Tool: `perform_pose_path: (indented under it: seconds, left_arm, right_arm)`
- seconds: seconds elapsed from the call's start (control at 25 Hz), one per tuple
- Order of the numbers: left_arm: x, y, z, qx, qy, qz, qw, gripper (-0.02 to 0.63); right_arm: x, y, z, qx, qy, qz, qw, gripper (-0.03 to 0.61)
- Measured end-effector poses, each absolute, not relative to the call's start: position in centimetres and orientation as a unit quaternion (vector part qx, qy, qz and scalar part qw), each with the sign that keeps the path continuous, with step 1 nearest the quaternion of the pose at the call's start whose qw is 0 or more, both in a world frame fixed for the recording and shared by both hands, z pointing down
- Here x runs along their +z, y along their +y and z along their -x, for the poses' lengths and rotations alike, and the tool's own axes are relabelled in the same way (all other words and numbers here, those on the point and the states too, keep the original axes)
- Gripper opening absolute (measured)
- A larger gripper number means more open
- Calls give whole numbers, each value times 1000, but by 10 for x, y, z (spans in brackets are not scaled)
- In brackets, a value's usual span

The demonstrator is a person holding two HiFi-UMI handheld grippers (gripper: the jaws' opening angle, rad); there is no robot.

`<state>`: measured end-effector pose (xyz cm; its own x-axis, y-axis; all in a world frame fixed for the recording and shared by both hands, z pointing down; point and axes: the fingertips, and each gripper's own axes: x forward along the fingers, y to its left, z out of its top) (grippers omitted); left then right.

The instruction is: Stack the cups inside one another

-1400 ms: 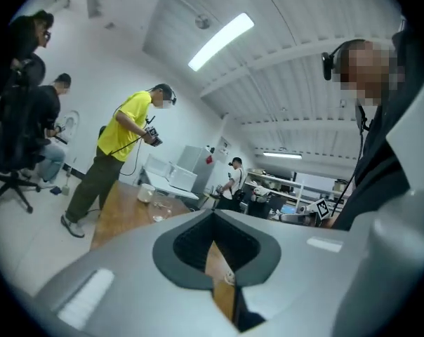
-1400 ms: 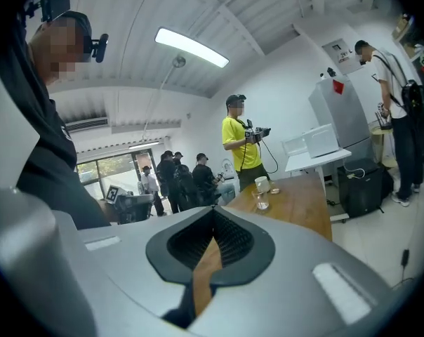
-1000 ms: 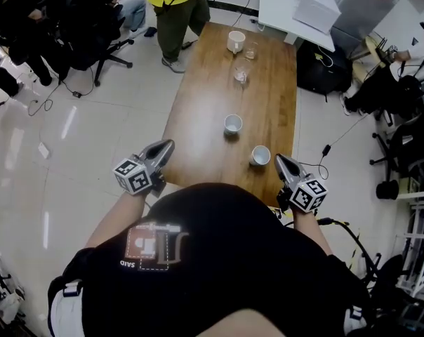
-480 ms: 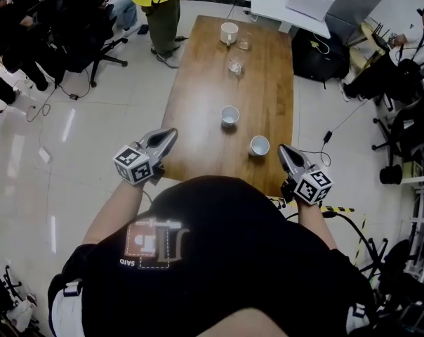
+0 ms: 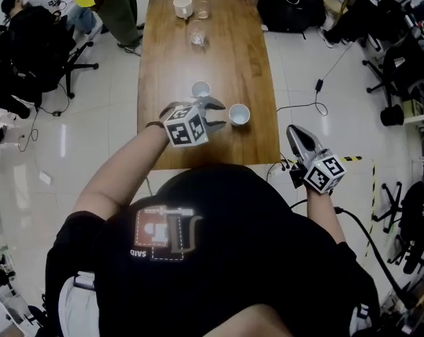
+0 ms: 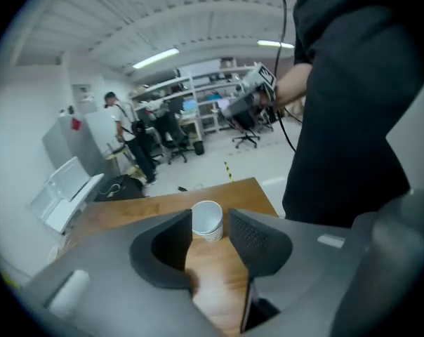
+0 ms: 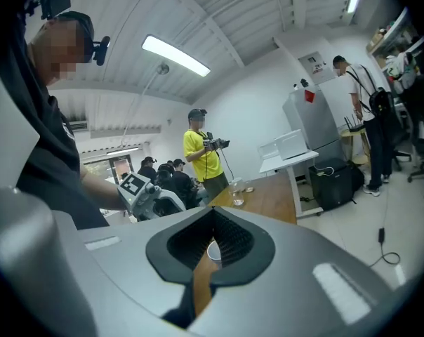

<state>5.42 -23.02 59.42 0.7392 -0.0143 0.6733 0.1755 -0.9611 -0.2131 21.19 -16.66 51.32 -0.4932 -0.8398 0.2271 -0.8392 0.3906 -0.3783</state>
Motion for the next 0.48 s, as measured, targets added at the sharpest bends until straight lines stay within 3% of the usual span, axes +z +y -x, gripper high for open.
perform_pose_path:
  seconds: [0.24, 0.48]
  left_arm:
    - [668, -203, -109, -465, -160, 839, 235, 156]
    - [655, -206, -118, -441, -107, 873, 181, 161]
  right_arm:
    - [531, -124, -252, -246, 804, 541, 4, 14]
    - [543, -107, -268, -248, 801, 545, -4, 14]
